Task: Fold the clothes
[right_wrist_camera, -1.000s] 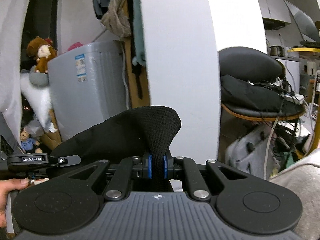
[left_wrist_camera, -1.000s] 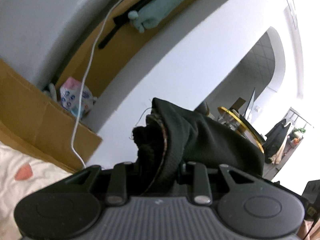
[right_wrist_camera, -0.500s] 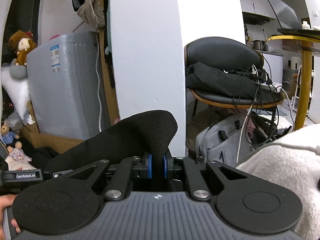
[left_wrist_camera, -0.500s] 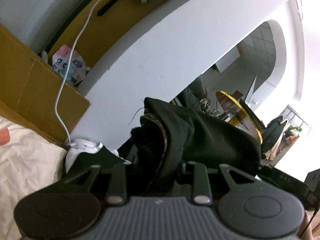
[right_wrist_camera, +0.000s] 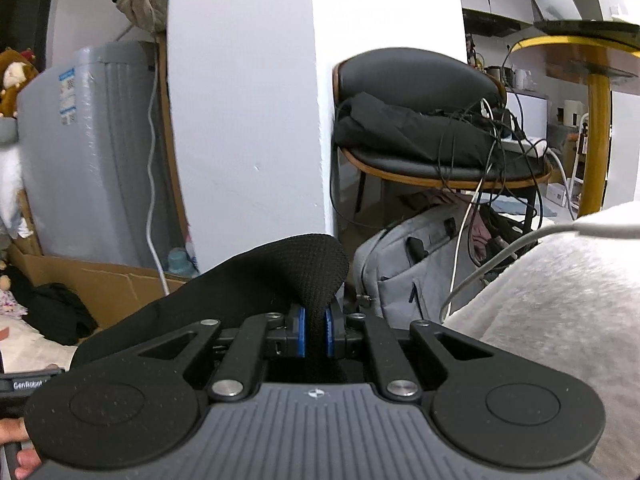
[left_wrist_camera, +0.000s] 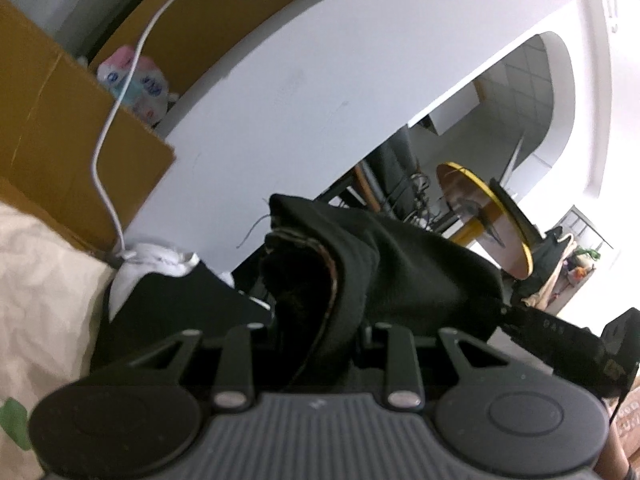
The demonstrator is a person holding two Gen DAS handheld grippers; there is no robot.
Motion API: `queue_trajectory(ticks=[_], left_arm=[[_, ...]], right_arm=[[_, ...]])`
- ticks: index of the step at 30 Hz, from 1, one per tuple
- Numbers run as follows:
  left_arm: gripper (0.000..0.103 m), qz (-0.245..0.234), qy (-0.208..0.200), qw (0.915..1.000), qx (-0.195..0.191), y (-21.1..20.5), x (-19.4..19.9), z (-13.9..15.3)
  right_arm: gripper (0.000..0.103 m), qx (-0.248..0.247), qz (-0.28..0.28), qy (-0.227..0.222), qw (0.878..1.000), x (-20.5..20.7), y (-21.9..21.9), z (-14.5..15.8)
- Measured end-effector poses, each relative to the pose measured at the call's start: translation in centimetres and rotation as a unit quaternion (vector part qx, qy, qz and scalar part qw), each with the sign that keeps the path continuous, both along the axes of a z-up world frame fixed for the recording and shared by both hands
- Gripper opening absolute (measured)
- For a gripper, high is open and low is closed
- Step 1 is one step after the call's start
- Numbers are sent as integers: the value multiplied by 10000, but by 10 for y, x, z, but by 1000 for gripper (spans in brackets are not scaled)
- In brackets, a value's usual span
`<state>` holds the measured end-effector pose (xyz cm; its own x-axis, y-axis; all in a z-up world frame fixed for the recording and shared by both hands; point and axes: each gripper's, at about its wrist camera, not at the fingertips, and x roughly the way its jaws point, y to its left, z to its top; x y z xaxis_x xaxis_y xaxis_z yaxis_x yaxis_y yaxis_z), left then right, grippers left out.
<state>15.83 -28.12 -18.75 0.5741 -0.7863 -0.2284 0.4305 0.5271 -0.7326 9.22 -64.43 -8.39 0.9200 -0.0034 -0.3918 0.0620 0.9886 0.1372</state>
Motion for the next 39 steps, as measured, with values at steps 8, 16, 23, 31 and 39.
queue_trajectory(ticks=[8, 16, 23, 31, 39], left_arm=[[30, 47, 122, 9998, 140, 0, 23, -28], [31, 77, 134, 9995, 260, -3, 53, -35], [31, -78, 72, 9976, 687, -11, 85, -37], [31, -150, 108, 9950, 978, -22, 115, -55], [31, -131, 312, 9938, 1061, -32, 146, -77]], right_arm=[[9, -124, 38, 212, 9997, 37, -4, -29], [9, -274, 116, 265, 9992, 80, -2, -46], [9, -306, 92, 369, 9988, 113, -8, -62], [9, -249, 69, 535, 9982, 149, -13, -87], [9, -225, 103, 792, 9965, 190, -22, -119]])
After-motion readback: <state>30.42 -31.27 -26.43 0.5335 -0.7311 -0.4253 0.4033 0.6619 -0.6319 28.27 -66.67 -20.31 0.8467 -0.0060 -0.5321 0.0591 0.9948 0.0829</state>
